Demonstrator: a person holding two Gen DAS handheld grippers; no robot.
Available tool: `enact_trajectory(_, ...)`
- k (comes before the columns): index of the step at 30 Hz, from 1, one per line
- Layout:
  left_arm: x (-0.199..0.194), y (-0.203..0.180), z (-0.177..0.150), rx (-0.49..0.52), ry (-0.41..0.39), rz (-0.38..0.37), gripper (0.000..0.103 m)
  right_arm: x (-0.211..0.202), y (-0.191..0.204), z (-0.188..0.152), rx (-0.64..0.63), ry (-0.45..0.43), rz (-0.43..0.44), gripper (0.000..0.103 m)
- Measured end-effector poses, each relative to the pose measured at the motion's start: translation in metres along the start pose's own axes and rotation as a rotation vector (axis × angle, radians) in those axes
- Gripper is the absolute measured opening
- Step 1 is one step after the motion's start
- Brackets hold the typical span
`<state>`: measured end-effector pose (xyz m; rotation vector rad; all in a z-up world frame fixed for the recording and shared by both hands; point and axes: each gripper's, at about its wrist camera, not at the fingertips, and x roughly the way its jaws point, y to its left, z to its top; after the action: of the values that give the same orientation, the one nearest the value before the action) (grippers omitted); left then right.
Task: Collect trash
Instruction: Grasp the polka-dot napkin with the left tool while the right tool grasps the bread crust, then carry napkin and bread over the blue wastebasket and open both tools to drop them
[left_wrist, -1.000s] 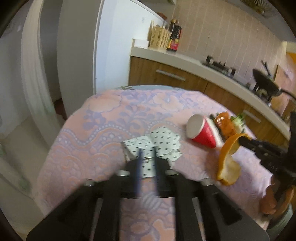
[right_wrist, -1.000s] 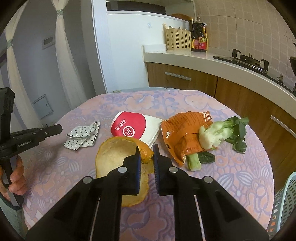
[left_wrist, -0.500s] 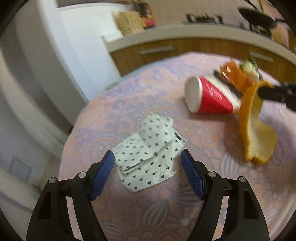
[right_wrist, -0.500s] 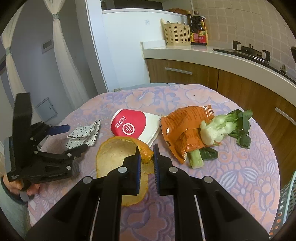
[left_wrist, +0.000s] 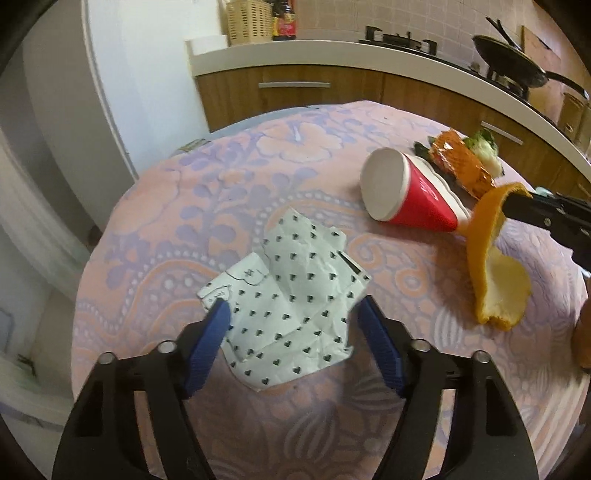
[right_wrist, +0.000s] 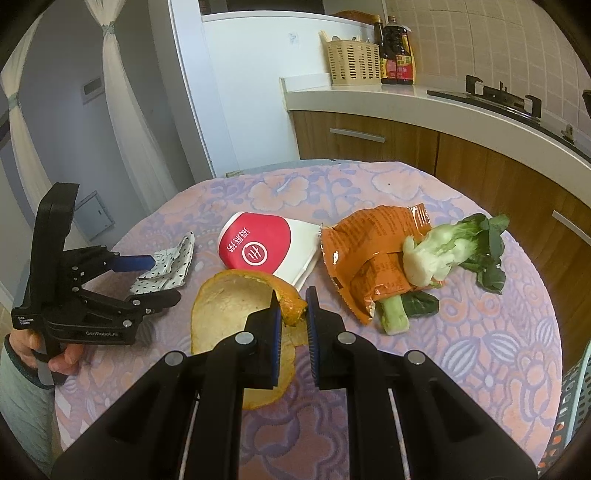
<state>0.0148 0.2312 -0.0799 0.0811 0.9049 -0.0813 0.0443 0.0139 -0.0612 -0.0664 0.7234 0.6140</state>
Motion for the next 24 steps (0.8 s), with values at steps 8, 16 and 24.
enact_trajectory(8, -0.009, 0.011, -0.001, -0.118, -0.066, -0.111, 0.011, -0.005, 0.0, -0.001, 0.0, -0.021, 0.017, 0.013)
enact_trajectory(16, -0.014, 0.024, -0.004, -0.202, -0.103, -0.18, 0.005, -0.005, -0.001, 0.005, -0.01, -0.016, 0.037, 0.065)
enact_trajectory(24, -0.036, 0.037, -0.012, -0.272, -0.188, -0.266, 0.004, 0.029, 0.003, 0.015, -0.02, 0.1, 0.046, 0.064)
